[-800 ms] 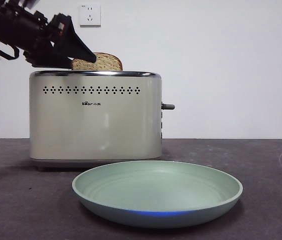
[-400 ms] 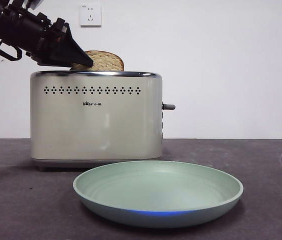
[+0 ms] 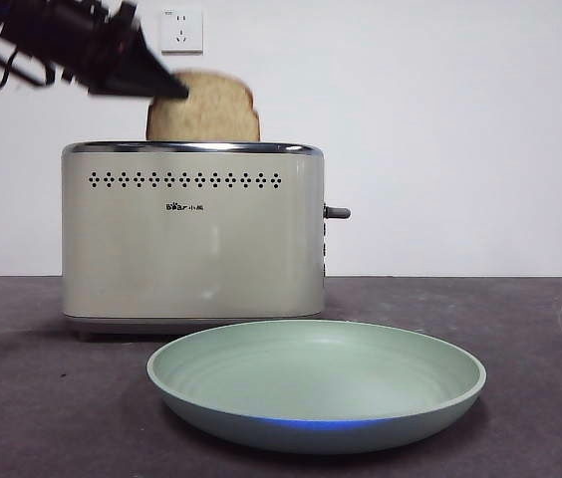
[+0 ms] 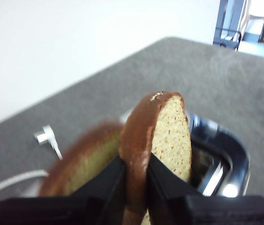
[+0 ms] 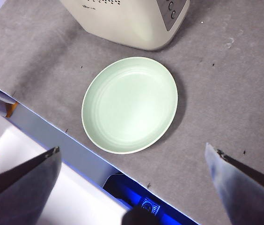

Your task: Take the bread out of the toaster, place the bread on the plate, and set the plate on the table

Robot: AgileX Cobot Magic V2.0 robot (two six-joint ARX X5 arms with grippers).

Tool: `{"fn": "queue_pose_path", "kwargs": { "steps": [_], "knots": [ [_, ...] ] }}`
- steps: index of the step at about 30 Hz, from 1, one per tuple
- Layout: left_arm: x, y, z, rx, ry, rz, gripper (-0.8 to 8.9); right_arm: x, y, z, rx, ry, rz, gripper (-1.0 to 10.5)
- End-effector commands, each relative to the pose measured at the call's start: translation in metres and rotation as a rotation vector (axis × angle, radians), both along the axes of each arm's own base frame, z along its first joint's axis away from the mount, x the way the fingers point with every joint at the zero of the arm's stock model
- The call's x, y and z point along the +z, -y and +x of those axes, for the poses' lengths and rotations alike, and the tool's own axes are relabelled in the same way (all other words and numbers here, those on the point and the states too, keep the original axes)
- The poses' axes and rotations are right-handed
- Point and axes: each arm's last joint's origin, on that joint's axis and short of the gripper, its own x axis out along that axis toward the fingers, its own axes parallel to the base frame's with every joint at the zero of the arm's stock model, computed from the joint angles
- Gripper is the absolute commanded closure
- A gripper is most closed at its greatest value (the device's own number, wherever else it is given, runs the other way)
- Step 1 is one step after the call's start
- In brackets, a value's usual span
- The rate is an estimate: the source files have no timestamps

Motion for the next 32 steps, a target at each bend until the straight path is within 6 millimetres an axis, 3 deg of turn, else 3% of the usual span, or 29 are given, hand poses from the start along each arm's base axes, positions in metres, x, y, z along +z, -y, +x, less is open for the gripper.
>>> {"fn": "queue_pose_path", "kwargs": {
  "steps": [1, 10, 18, 25, 32],
  "knots": [
    [0.020, 0.001, 0.000, -0.001, 0.021, -0.012, 8.22, 0.001, 0.000, 0.000, -0.003, 0.005, 0.005, 3.8],
    [0.088, -0.002, -0.021, -0.047, 0.057, -0.032, 8.22, 0.001, 0.000, 0.000, -0.003, 0.007, 0.005, 3.8],
    [0.151, -0.014, -0.077, -0.047, 0.098, -0.041, 8.22, 0.002, -0.001, 0.005, -0.002, 0.030, 0.008, 3.8],
    [0.171, -0.024, -0.138, -0.038, 0.015, -0.089, 8.21, 0.004, -0.002, 0.018, -0.005, 0.075, 0.016, 3.8],
    [0.169, -0.034, -0.187, -0.010, -0.072, -0.047, 8.20, 0.001, -0.004, 0.035, -0.012, 0.061, 0.020, 3.8]
  ]
}}
